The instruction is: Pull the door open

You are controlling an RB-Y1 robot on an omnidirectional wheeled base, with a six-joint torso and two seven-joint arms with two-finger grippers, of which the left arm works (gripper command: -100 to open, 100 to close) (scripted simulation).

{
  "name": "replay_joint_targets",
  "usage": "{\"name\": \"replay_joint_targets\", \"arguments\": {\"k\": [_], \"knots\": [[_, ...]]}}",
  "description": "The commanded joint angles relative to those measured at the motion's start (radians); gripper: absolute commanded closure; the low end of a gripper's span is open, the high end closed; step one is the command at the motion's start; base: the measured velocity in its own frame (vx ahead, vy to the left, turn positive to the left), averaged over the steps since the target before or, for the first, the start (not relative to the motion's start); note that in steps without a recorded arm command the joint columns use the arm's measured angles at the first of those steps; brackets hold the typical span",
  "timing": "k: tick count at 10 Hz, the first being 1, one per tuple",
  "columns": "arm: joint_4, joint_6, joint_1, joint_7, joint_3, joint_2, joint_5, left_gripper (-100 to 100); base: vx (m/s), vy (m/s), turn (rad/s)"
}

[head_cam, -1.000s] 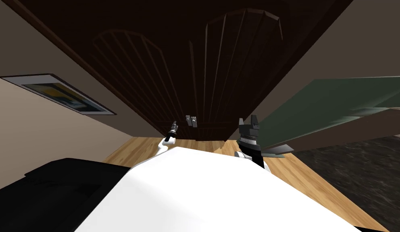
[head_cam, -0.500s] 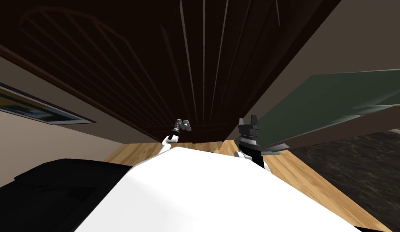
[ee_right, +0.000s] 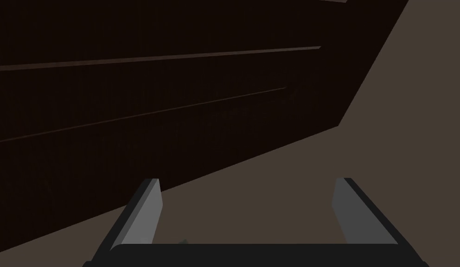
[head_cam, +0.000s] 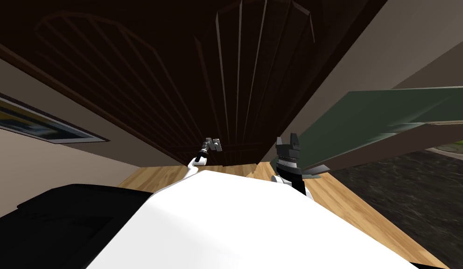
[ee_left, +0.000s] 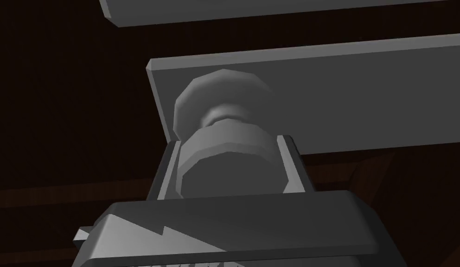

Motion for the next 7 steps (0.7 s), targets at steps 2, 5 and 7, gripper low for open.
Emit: {"name": "replay_joint_targets", "arguments": {"k": [2,5,7], "knots": [[0.010,0.002,0.023,0.003,0.026,0.024,0.005,100,-0.139,0.124,0.153],[0.004,-0.004,0.038,0.013,0.016,0.032,0.006,-100,-0.172,0.029,0.028],[-0.008,-0.009,0.047,0.019,0.003,0.029,0.006,-100,-0.183,-0.066,-0.005]]}}
